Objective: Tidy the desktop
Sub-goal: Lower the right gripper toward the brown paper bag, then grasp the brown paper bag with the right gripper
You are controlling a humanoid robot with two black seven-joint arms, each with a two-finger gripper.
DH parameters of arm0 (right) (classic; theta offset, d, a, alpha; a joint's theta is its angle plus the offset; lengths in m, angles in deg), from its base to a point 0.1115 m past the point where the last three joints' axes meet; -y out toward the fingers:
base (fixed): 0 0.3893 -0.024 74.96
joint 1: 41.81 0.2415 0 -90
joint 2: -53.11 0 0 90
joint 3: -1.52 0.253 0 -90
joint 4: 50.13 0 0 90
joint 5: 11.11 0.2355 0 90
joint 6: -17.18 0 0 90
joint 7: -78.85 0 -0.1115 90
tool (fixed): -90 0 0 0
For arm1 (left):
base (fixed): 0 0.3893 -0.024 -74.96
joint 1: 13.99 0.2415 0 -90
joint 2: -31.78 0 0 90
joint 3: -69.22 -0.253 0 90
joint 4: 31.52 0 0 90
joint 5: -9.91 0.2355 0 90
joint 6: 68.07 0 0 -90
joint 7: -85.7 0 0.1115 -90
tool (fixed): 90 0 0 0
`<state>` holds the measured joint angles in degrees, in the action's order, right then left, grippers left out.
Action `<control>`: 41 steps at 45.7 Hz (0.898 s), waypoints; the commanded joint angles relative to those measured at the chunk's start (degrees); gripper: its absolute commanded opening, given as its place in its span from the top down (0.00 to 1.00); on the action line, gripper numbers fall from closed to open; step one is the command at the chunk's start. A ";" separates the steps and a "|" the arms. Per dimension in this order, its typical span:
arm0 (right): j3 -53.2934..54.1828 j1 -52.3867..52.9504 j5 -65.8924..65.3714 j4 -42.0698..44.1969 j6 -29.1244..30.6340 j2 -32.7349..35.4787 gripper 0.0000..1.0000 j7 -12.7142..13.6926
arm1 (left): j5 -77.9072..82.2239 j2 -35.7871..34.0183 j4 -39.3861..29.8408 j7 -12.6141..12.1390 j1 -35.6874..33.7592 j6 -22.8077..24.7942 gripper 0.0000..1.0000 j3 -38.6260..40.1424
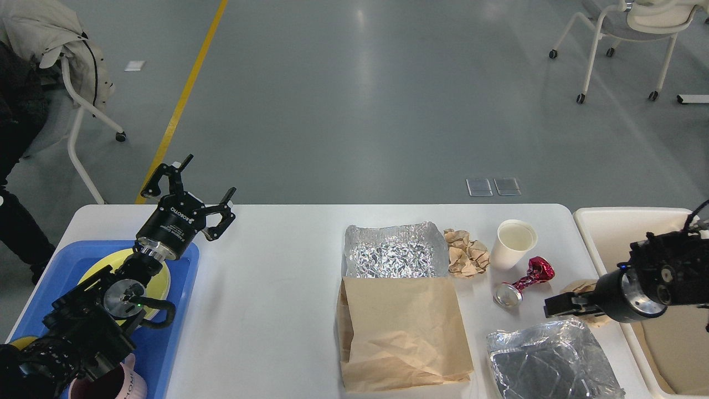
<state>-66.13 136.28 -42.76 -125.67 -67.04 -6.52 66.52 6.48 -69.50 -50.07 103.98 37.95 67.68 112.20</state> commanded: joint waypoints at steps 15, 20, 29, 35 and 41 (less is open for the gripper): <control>7.62 -3.01 10.90 -4.08 -3.22 -8.84 0.00 1.51 | 0.00 0.03 0.00 0.00 0.00 0.05 0.00 0.00; 9.55 -4.41 12.22 -3.99 -3.75 -8.93 0.00 2.30 | 0.00 0.03 0.00 0.00 0.00 0.05 0.00 0.00; 13.42 -7.49 15.21 -3.29 -4.28 -9.63 0.00 2.74 | 0.00 0.03 0.00 0.00 0.00 0.05 0.00 0.00; 14.39 -12.32 15.12 0.74 -7.79 -11.30 0.00 2.74 | 0.00 0.03 0.00 0.00 0.00 0.05 0.00 0.00; 16.24 -15.93 15.12 2.60 -8.50 -11.65 0.00 2.74 | 0.00 0.03 0.00 0.00 0.00 0.05 0.00 0.00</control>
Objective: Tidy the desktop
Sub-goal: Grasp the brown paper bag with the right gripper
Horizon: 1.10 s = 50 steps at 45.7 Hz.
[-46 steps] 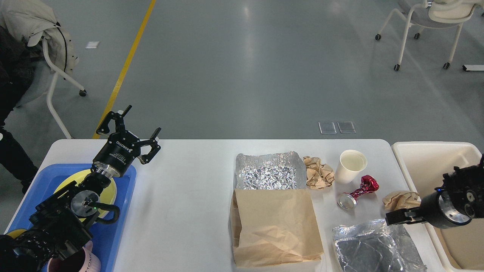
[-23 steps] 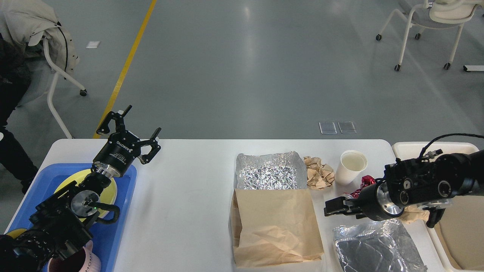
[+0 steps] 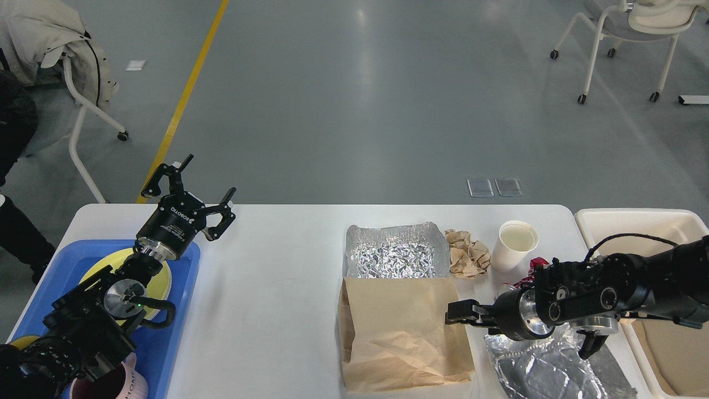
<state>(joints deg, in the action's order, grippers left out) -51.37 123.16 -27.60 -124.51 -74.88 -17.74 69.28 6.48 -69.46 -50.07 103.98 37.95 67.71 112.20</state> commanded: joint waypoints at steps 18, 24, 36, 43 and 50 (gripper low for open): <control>2.88 -4.57 -0.03 1.52 -4.09 -1.22 0.69 -0.19 | 0.00 0.00 0.00 0.00 0.00 0.01 0.00 0.00; 2.88 -4.48 -0.12 1.16 -3.91 -1.13 1.00 -0.37 | 0.00 0.00 0.00 0.00 0.00 0.01 0.00 0.00; 2.97 -3.17 -0.03 0.64 -3.83 1.85 1.00 -0.81 | 0.00 0.00 0.00 0.00 0.00 0.01 0.00 0.00; 2.62 -0.71 -0.21 -1.56 -3.39 5.63 1.00 -0.89 | 0.00 0.00 0.00 0.00 0.00 0.01 0.00 0.00; 2.36 1.40 -0.65 -4.02 -2.34 8.97 1.00 -0.89 | 0.00 0.00 0.00 0.00 0.00 0.01 0.00 0.09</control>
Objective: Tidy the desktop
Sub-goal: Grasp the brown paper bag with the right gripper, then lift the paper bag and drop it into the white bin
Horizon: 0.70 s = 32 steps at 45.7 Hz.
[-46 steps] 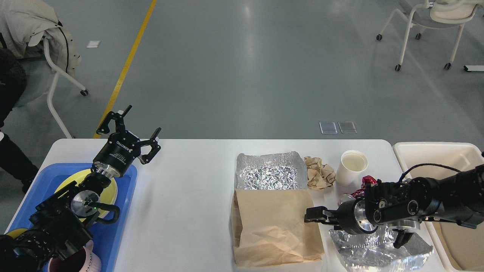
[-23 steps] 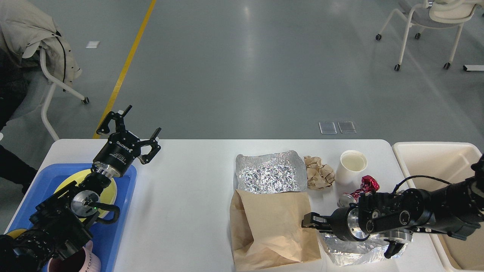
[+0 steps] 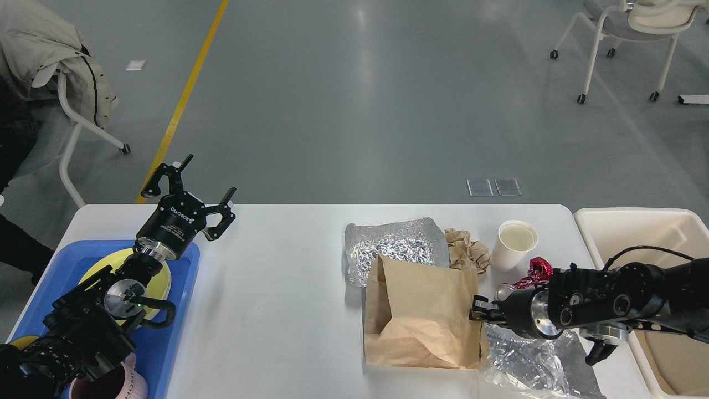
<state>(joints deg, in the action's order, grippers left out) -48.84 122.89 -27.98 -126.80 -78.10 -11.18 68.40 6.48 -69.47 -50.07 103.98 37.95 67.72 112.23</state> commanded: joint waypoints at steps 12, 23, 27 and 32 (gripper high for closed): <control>-1.05 13.79 -0.36 -10.16 8.88 11.90 1.00 0.08 | 0.00 0.00 0.00 0.00 0.00 0.00 0.00 -0.03; -7.73 37.43 -0.36 -10.96 27.15 20.34 1.00 0.08 | 0.00 0.00 0.00 0.00 0.00 -0.09 0.00 -0.03; -11.50 47.00 -0.62 -10.52 33.22 21.40 1.00 0.08 | 0.00 0.00 0.00 0.00 0.00 0.00 0.00 -0.03; -17.13 59.57 -1.68 -10.08 39.72 21.49 1.00 -0.01 | 0.00 0.00 0.00 0.00 0.00 -0.09 0.00 -0.03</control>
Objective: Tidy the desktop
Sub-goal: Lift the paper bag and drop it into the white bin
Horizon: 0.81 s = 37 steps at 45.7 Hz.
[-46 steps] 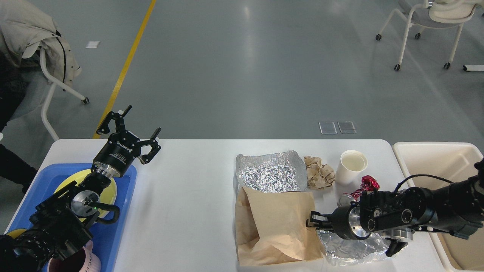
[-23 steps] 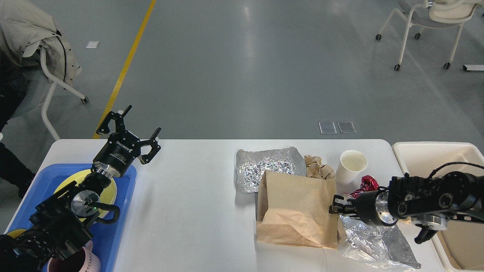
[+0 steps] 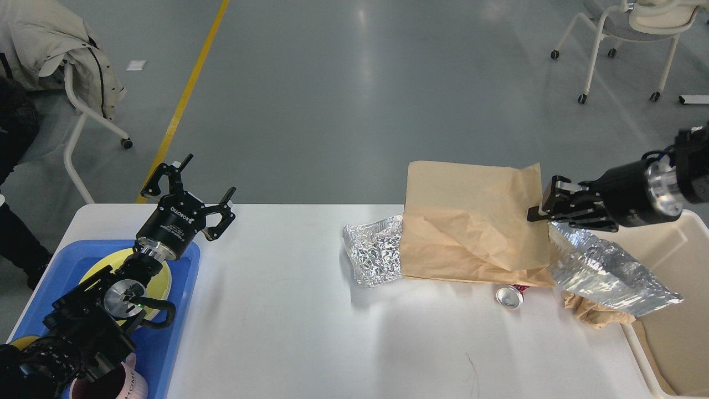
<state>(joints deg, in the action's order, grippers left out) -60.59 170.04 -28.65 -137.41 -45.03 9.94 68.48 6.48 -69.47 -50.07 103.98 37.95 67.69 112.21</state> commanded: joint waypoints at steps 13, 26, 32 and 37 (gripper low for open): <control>-10.40 23.34 -7.86 5.19 13.70 0.54 1.00 -0.27 | 0.00 0.00 0.00 0.00 0.00 -0.06 0.00 -0.01; -11.19 0.09 -18.23 32.41 6.16 1.68 1.00 -4.56 | 0.00 0.00 0.00 0.00 0.00 -0.06 0.00 -0.01; -11.28 -26.89 -18.24 52.01 -8.25 0.10 1.00 -10.11 | 0.00 0.00 0.00 0.09 0.00 0.03 0.00 -0.01; -10.41 -44.92 -14.29 62.58 -16.70 -2.45 1.00 -10.38 | 0.00 0.00 0.00 0.09 0.00 -0.06 0.00 -0.01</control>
<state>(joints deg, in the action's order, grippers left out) -71.78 145.05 -46.60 -85.57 -53.27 9.66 58.91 6.48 -69.47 -50.07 104.01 37.95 67.63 112.21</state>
